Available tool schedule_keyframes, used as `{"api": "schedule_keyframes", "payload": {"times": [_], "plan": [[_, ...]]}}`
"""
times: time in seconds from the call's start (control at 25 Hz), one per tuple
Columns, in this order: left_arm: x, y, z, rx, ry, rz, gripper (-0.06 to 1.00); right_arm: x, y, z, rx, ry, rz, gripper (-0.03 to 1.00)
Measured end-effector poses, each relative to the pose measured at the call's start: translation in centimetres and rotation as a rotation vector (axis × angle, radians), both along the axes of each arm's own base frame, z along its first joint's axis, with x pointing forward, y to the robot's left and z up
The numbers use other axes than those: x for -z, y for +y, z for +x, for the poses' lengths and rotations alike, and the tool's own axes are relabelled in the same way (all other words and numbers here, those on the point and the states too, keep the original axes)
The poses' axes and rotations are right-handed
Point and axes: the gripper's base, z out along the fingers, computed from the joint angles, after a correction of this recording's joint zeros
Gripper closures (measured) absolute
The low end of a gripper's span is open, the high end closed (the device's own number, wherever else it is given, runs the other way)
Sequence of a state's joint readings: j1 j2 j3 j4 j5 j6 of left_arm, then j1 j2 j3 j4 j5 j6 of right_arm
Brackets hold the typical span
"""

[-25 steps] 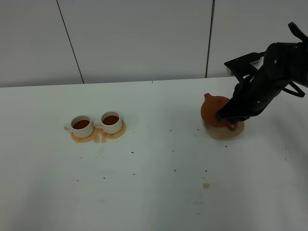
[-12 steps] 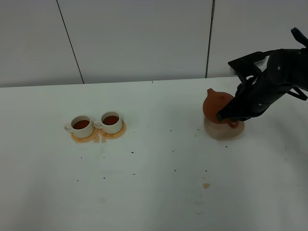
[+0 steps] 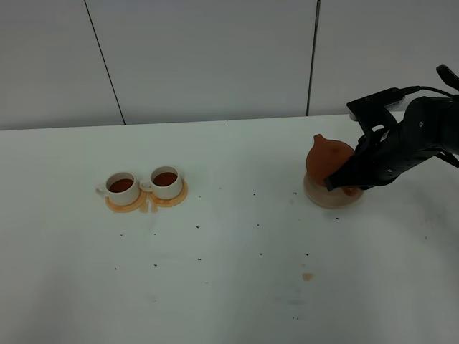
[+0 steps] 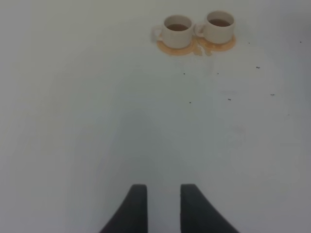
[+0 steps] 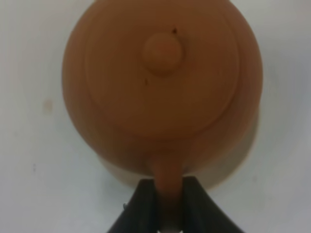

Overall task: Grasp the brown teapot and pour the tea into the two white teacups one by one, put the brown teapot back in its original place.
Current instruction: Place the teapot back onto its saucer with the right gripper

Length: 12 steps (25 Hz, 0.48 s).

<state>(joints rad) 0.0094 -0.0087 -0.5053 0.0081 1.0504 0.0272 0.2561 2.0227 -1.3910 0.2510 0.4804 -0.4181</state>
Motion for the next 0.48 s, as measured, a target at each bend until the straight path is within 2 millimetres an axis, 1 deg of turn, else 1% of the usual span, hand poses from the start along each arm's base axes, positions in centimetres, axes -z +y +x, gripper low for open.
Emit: {"api": "schedule_keyframes", "payload": {"times": [0.48], "plan": [[0.0, 0.0, 0.0, 0.0, 0.0, 0.0, 0.7, 0.17, -0.06, -0.28, -0.01, 0.034, -0.013, 0.87]]}}
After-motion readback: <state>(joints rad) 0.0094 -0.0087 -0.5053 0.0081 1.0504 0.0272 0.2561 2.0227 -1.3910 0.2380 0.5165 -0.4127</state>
